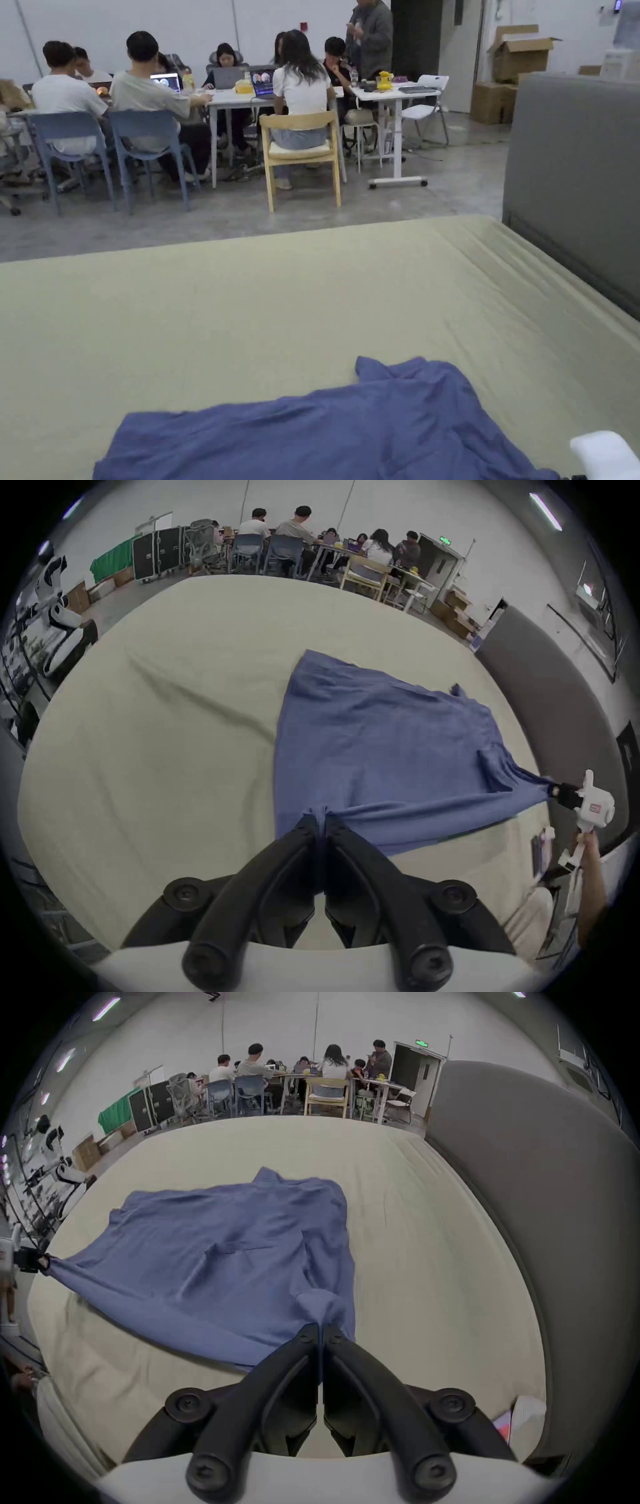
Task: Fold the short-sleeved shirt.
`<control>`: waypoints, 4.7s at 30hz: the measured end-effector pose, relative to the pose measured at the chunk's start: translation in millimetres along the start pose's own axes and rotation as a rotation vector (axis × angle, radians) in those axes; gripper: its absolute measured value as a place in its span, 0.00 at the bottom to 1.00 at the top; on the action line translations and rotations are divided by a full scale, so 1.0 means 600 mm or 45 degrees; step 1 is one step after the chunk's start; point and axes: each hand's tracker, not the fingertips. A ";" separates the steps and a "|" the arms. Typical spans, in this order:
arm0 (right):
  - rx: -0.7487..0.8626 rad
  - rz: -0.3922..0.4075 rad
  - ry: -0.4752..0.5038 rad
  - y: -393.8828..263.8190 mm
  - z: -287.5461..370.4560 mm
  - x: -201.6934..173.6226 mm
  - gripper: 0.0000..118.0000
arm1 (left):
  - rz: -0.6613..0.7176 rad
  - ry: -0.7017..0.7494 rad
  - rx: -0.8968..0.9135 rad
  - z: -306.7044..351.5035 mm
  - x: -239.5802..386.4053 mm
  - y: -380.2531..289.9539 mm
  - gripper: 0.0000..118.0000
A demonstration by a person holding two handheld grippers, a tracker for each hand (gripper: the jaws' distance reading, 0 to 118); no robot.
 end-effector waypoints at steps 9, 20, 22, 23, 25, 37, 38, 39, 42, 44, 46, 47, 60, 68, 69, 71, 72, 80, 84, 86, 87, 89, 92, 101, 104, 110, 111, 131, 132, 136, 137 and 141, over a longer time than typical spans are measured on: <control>-0.169 0.059 0.004 -0.171 0.076 0.002 0.03 | -0.005 -0.002 -0.130 0.061 -0.016 -0.186 0.00; -0.492 -0.066 0.060 -0.247 -0.029 0.025 0.03 | -0.056 0.125 -0.419 -0.066 -0.019 -0.242 0.00; -0.500 -0.124 0.072 -0.247 -0.037 0.030 0.03 | -0.061 0.137 -0.419 -0.065 -0.011 -0.243 0.00; -0.500 -0.134 0.067 -0.246 -0.033 0.030 0.03 | -0.083 0.152 -0.414 -0.063 -0.007 -0.245 0.00; -0.505 -0.134 0.053 -0.242 -0.030 0.025 0.14 | -0.102 0.171 -0.400 -0.060 -0.002 -0.248 0.07; 0.000 -0.314 -0.001 -0.139 0.212 -0.041 1.00 | -0.027 0.135 0.056 0.153 0.106 -0.237 1.00; -0.020 -0.287 0.004 -0.144 0.221 -0.057 0.98 | -0.074 0.203 0.040 0.148 0.116 -0.254 1.00; 0.001 -0.274 0.046 -0.164 0.193 -0.049 0.80 | -0.073 0.235 0.033 0.140 0.115 -0.267 0.97; 0.025 -0.251 0.074 -0.176 0.198 -0.082 0.02 | 0.104 0.121 -0.014 0.113 0.096 -0.285 0.00; 0.023 -0.235 0.143 -0.172 0.199 -0.093 0.02 | 0.071 0.145 -0.044 0.102 0.063 -0.269 0.00; 0.020 -0.225 0.153 -0.164 0.197 -0.097 0.02 | -0.007 0.242 -0.053 0.091 0.045 -0.246 0.08; 0.023 -0.216 0.153 -0.173 0.185 -0.096 0.02 | -0.012 0.295 -0.048 0.073 0.048 -0.252 0.46; -0.067 -0.153 0.091 -0.185 0.154 -0.089 0.02 | -0.074 0.315 -0.308 -0.046 0.056 -0.271 0.65; -0.173 -0.034 0.022 -0.196 0.096 -0.062 0.09 | -0.080 0.215 -0.191 -0.008 0.098 -0.259 0.00; -0.181 -0.052 0.030 -0.195 0.090 -0.053 0.50 | -0.052 0.213 -0.192 -0.005 0.098 -0.258 0.00; -0.309 -0.056 -0.020 -0.201 0.063 -0.031 1.00 | 0.001 0.194 -0.187 0.002 0.096 -0.258 0.00; -0.202 -0.073 -0.047 -0.209 0.051 -0.022 0.96 | -0.006 0.213 -0.172 0.001 0.073 -0.247 0.00; -0.484 -0.277 0.072 -0.235 -0.021 0.028 0.83 | 0.099 0.150 -0.191 -0.003 0.053 -0.247 0.00; -0.426 -0.237 0.029 -0.242 -0.014 0.013 0.11 | 0.156 0.128 -0.191 0.003 0.051 -0.250 0.00; -0.352 -0.330 0.131 -0.241 0.003 0.017 0.08 | 0.182 0.120 -0.188 0.006 0.049 -0.250 0.00; -0.319 -0.384 0.143 -0.241 0.011 0.017 0.08 | 0.191 0.116 -0.184 0.009 0.048 -0.249 0.00; -0.251 -0.409 0.135 -0.232 0.030 0.019 0.08 | 0.260 0.083 -0.170 0.016 0.045 -0.245 0.00; -0.182 -0.491 0.189 -0.207 0.050 0.025 0.08 | 0.371 0.035 -0.141 0.027 0.042 -0.232 0.00; -0.103 -0.624 0.203 -0.023 -0.014 0.021 0.07 | 0.641 -0.144 0.001 -0.003 0.030 -0.084 0.00; -0.153 -0.621 0.178 0.034 -0.085 0.026 0.07 | 0.687 -0.142 0.016 -0.057 0.018 -0.022 0.00; -0.270 -0.558 0.094 0.107 -0.223 0.010 0.07 | 0.727 -0.113 0.017 -0.181 0.000 0.074 0.00; -0.288 -0.539 0.070 0.112 -0.241 0.006 0.07 | 0.706 -0.089 0.011 -0.200 0.002 0.085 0.00; 0.076 -0.103 -0.026 0.119 -0.067 -0.056 1.00 | 0.098 0.100 0.292 -0.076 0.124 0.055 1.00; 0.128 -0.096 -0.028 0.104 -0.043 -0.064 1.00 | 0.037 0.125 0.284 -0.044 0.138 0.054 1.00; 0.201 0.028 -0.140 0.004 0.027 -0.115 0.07 | -0.156 0.300 0.234 -0.008 0.172 -0.054 0.45; 0.197 0.038 -0.150 -0.025 0.033 -0.126 0.02 | -0.127 0.285 0.223 -0.006 0.174 -0.084 0.00; 0.096 -0.004 0.009 -0.095 0.033 -0.141 0.02 | 0.108 0.208 0.076 -0.020 0.163 -0.166 0.00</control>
